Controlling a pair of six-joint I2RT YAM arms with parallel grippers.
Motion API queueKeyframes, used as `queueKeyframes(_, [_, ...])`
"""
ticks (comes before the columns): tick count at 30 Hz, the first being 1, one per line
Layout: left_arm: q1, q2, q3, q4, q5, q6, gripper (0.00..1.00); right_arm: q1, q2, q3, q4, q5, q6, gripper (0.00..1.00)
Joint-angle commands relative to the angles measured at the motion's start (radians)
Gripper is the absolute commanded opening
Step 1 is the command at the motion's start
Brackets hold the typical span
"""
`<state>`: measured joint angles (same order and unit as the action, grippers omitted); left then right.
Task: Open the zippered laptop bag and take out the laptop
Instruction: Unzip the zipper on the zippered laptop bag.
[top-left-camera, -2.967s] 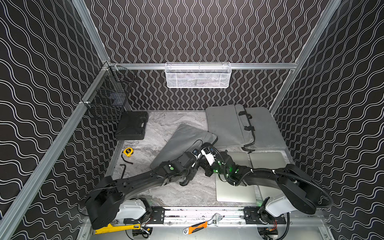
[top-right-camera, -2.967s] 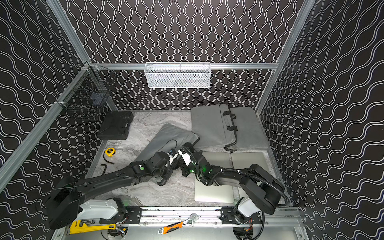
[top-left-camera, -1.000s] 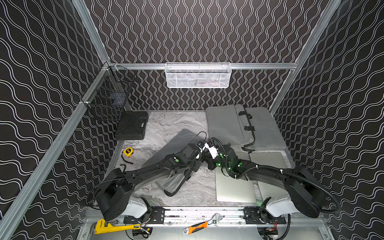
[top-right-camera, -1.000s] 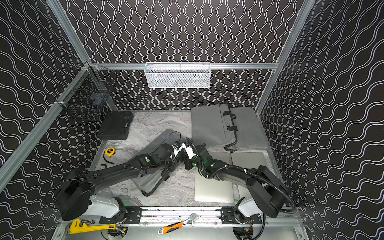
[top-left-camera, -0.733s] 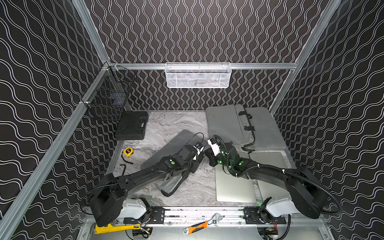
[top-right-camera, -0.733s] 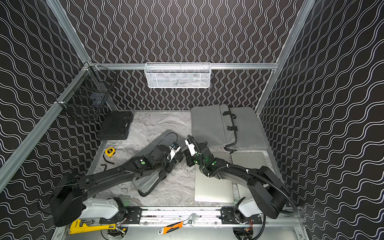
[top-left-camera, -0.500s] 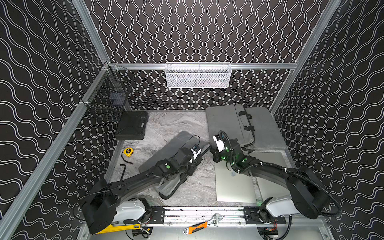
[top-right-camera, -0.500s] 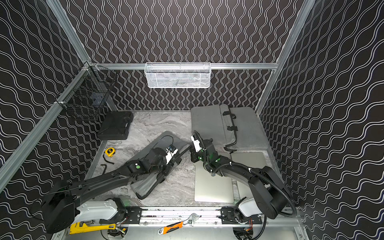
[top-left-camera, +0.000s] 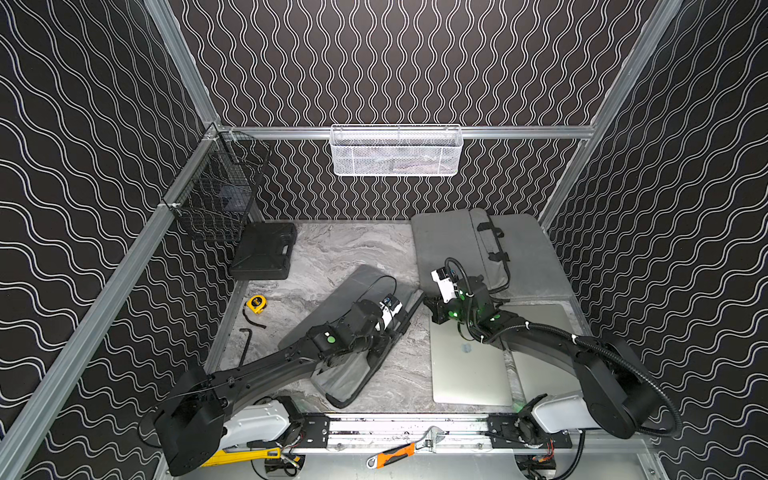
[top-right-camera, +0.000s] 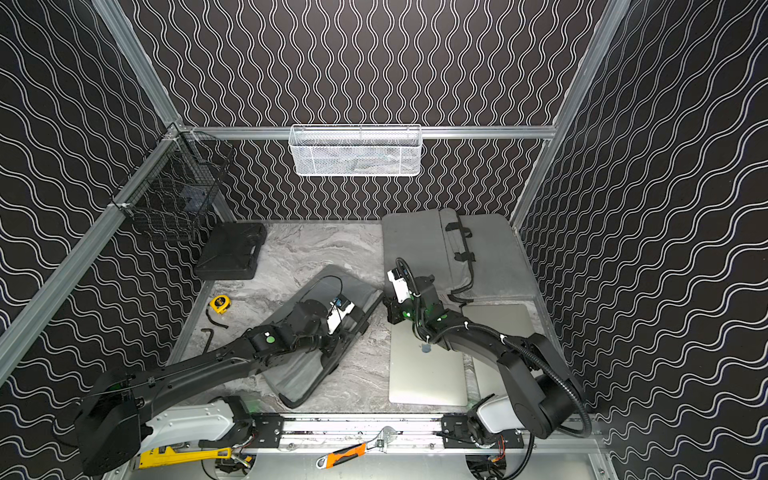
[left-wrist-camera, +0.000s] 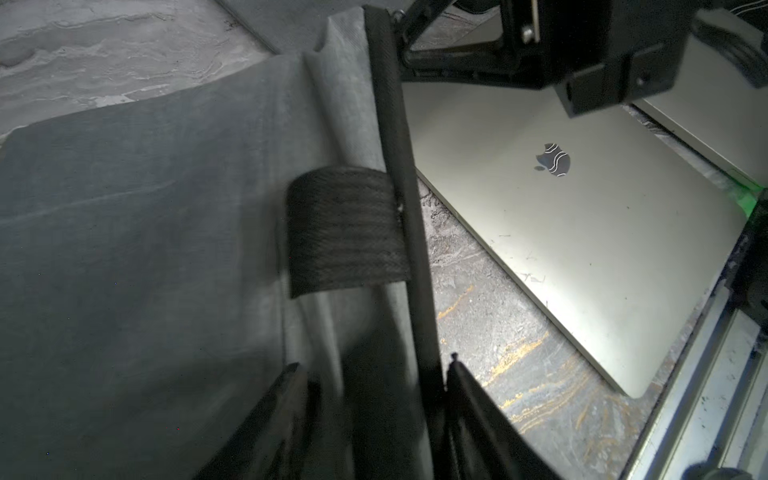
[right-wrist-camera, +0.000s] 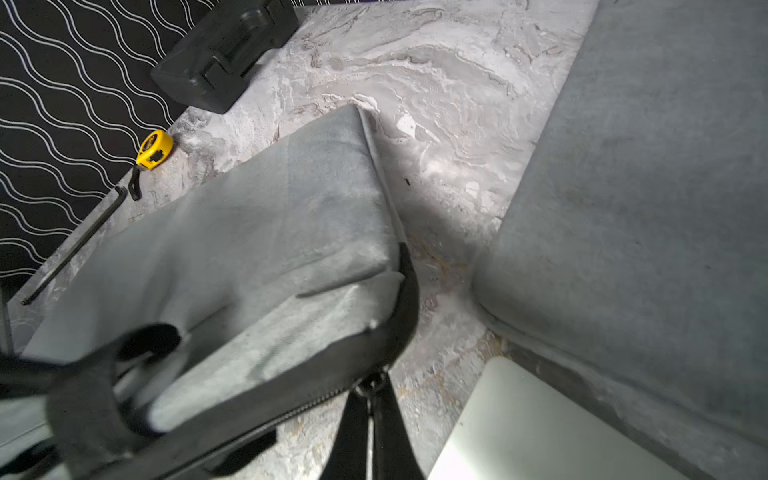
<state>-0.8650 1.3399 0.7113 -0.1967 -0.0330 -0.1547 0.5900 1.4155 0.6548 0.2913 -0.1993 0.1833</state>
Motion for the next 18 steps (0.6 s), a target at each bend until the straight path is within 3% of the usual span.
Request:
queueKeyframes(1, [0.0, 0.016, 0.052, -0.009, -0.012, -0.004, 0.64, 0.028, -0.026, -0.012, 0.111, -0.012, -0.011, 0.0])
queueKeyframes(4, [0.003, 0.075, 0.134, -0.057, -0.05, 0.014, 0.66, 0.047, -0.036, -0.017, 0.089, -0.028, -0.013, 0.0])
queueKeyframes(9, [0.012, 0.18, 0.217, -0.032, -0.014, 0.041, 0.64, 0.07, -0.056, -0.024, 0.055, -0.035, -0.021, 0.0])
queueKeyframes(18, [0.018, 0.292, 0.286, 0.019, 0.047, 0.045, 0.35, 0.075, -0.101, -0.025, -0.003, -0.023, -0.046, 0.0])
